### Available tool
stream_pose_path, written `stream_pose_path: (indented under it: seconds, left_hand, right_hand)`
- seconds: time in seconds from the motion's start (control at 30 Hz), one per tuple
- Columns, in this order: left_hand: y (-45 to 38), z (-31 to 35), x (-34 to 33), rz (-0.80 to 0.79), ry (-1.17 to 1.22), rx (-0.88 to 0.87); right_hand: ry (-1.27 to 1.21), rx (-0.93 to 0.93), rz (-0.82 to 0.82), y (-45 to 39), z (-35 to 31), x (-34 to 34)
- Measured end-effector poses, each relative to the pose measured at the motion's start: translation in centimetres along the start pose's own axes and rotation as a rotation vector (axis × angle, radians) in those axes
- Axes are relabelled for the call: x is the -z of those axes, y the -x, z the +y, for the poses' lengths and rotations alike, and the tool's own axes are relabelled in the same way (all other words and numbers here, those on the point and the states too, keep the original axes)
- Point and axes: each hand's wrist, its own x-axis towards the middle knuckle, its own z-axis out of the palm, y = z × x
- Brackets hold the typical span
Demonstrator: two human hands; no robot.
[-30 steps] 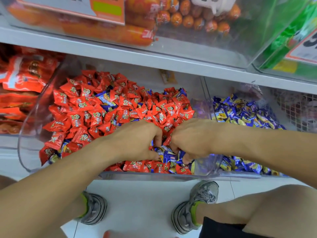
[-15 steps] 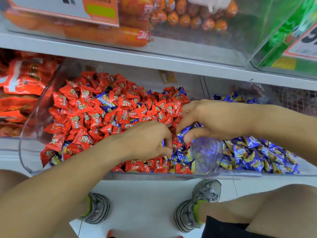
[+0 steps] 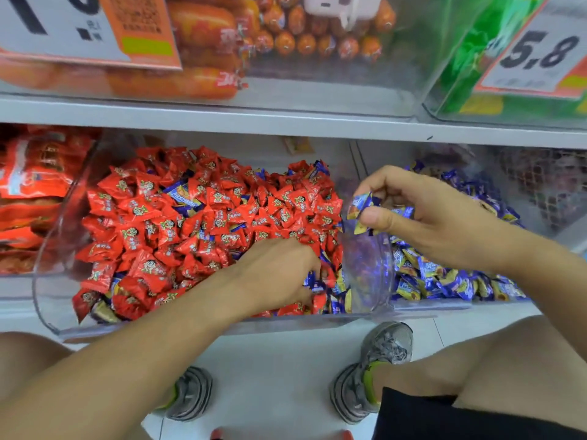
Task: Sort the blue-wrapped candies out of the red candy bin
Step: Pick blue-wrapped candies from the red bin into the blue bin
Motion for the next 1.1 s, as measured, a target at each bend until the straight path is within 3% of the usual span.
stream_pose_path:
  seconds: [0.13, 0.3, 0.37, 0.5, 0.6, 0.77, 0.93, 0.97, 1.03, 1.1]
  left_hand:
    - [0.5, -0.9, 1.5, 0.025, 0.128, 0.099]
    - [1.9, 0.2, 5.0, 0.209, 0.763, 0.167]
    - [1.2, 2.2, 5.8, 0.238, 0.903, 0.147]
    - [-2.5, 7.2, 7.2, 0.308, 0.589, -0.040]
    - [-6.8, 10.0, 6.7, 0.365, 0.358, -0.048]
    - [-9.9, 11.0, 5.6, 0.201, 0.137, -0.055]
    - [-4.0, 8.4, 5.6, 0.667, 0.286, -0.083]
    - [-2.3, 7.4, 5.4, 0.694, 0.310, -0.063]
    - [0.6, 5.3, 4.8, 0.513, 0.394, -0.010]
    - [2.1, 3.2, 3.6, 0.176, 0.454, 0.006]
  right_hand:
    - [-0.176, 0.002, 0.154, 2.0, 0.8, -1.0]
    - [-0.492, -0.084, 0.269, 3.3, 1.6, -1.9]
    - [-0.628, -0.120, 0.292, 3.4, 2.2, -2.0]
    - [-0.670, -0.151, 0.382, 3.8, 4.3, -1.2]
    - [-0.636, -0.206, 0.519, 4.4, 7.0, 0.3]
    - [-0.234, -0.245, 0.651, 6.3, 10.8, 2.5]
    - [-0.099, -0.118, 0.776, 7.7, 10.0, 3.2]
    - [-0.067, -0.084, 0.803, 7.8, 9.2, 2.9]
    - [-0.033, -0.008, 0.773, 7.6, 6.6, 2.2]
    - [-0.006, 0.100, 0.611, 6.8, 3.3, 1.1]
